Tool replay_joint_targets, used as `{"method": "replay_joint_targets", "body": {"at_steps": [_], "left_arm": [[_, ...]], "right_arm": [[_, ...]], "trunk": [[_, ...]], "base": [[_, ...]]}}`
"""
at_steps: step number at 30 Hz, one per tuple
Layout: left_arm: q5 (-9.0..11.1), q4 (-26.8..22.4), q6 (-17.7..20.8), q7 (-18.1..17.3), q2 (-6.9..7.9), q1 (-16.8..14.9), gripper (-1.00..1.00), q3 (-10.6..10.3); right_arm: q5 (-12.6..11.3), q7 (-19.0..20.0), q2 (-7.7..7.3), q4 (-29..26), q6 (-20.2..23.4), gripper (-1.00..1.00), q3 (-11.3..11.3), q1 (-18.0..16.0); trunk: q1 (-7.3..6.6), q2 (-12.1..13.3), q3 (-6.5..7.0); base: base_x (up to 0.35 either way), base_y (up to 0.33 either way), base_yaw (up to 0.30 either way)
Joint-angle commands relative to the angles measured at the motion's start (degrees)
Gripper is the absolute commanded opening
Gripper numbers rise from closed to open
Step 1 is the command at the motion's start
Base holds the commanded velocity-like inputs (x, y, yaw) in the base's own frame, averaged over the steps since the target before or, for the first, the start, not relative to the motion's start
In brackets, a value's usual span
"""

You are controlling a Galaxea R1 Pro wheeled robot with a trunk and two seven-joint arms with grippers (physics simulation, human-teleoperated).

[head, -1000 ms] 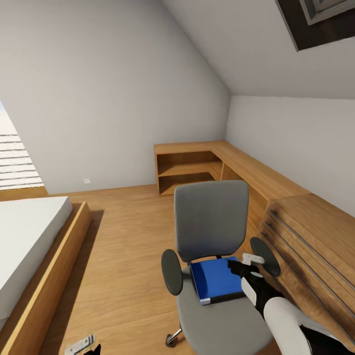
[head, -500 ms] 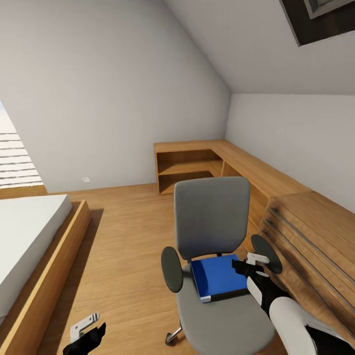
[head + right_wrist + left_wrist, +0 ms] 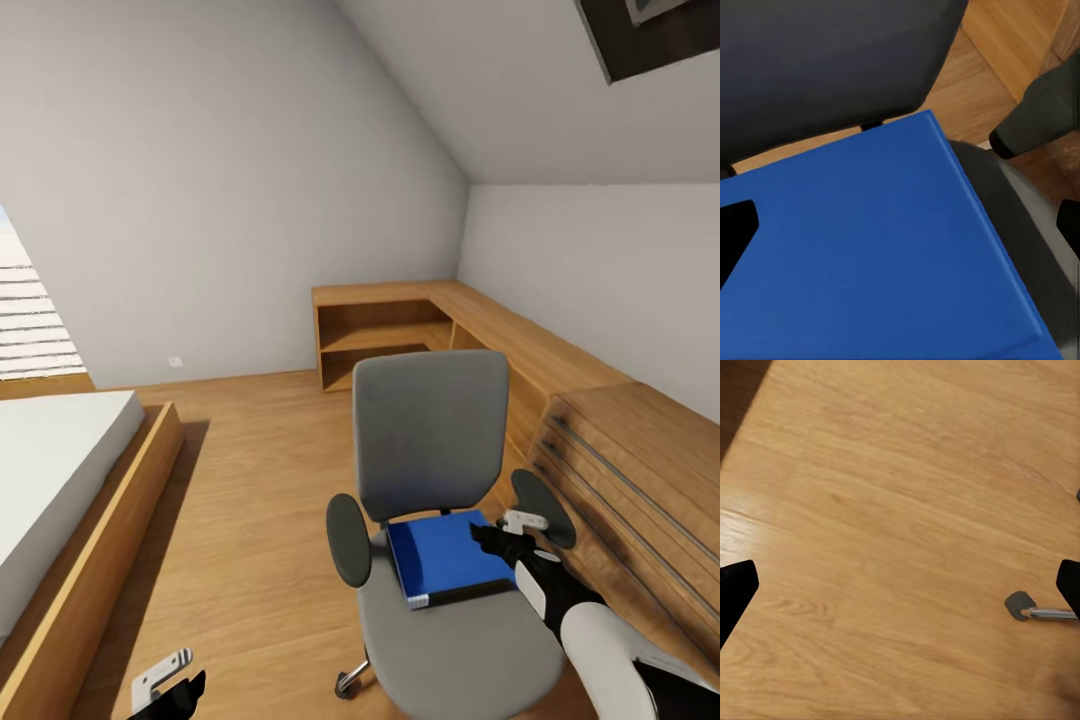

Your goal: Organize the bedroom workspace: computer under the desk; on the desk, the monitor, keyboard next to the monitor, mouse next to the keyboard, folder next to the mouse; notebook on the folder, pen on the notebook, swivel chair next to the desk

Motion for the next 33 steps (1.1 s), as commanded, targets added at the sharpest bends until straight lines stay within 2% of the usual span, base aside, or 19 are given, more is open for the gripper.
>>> {"method": "replay_joint_targets", "body": {"at_steps": [1, 22, 33], "left_arm": [[0.5, -0.1, 0.3, 0.2, 0.01, 0.0, 1.00, 0.0], [0.5, -0.1, 0.3, 0.4, 0.14, 0.0, 1.00, 0.0], [0.5, -0.1, 0.3, 0.4, 0.13, 0.0, 1.00, 0.0]], "right_arm": [[0.6, 0.4, -0.04, 0.0, -0.1, 1.00, -0.5, 0.0], [0.5, 0.6, -0.73, 0.1, 0.0, 1.00, -0.8, 0.0], [0.4, 0.6, -0.70, 0.1, 0.0, 1.00, -0.8, 0.0]], "trunk": [[0.22, -0.4, -0.24], [4.84, -8.9, -4.01], [7.25, -13.3, -5.98]], "base": [[0.000, 0.000, 0.000], [0.000, -0.001, 0.000], [-0.046, -0.080, 0.000]]}}
